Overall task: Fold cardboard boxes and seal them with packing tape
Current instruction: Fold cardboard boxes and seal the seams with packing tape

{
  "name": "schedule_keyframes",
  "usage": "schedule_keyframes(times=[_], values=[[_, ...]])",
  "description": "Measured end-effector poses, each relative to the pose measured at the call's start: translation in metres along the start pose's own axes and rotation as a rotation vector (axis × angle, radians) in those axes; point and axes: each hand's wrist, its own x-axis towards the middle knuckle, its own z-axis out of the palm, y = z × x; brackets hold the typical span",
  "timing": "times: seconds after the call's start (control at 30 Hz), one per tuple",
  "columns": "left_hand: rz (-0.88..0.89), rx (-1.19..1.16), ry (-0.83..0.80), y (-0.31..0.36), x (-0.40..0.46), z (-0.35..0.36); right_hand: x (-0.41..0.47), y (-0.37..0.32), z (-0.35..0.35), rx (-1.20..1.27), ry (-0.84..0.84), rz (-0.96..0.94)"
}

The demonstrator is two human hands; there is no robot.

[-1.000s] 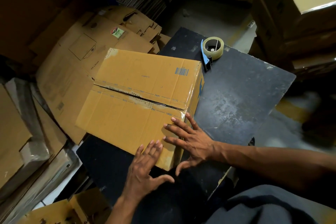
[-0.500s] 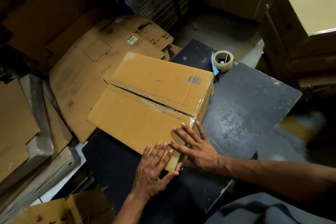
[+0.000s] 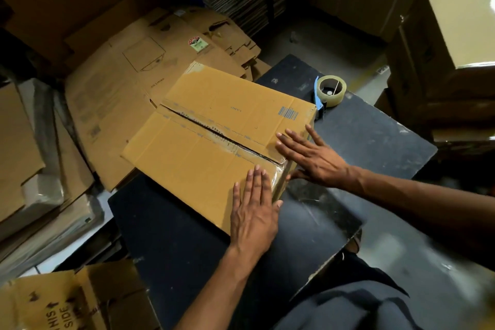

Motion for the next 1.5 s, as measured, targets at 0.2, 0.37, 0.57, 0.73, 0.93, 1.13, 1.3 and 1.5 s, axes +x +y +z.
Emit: schedule_keyframes(times=[0.2, 0.37, 0.57, 0.73, 0.93, 1.13, 1.3, 1.5], values=[[0.068, 0.017, 0.030, -0.024, 0.006, 0.012, 0.016, 0.015, 0.003, -0.077, 0.030, -0.124], [0.052, 0.058, -0.025, -0.041, -0.004, 0.002, 0.015, 0.000, 0.006, -0.030, 0.048, -0.207], [0.020, 0.000, -0.058, -0.016, 0.029, -0.010, 0.009, 0.051, -0.002, 0.025, 0.021, 0.045], [0.066, 0.053, -0.047, 0.003, 0.051, 0.000, 0.016, 0.073, -0.002, 0.080, -0.037, -0.026], [0.156, -0.014, -0.027, -0.026, 0.040, -0.007, 0.011, 0.049, -0.009, 0.102, -0.020, 0.029], [-0.036, -0.153, -0.089, -0.088, -0.003, -0.053, -0.011, -0.056, -0.037, 0.304, 0.031, -0.081], [-0.333, -0.016, 0.031, -0.091, -0.034, -0.069, 0.015, -0.104, -0.059, 0.752, -0.335, -0.066], [-0.499, -0.202, 0.111, -0.036, 0.000, -0.044, 0.122, -0.001, -0.053, 0.539, -0.107, 0.337]])
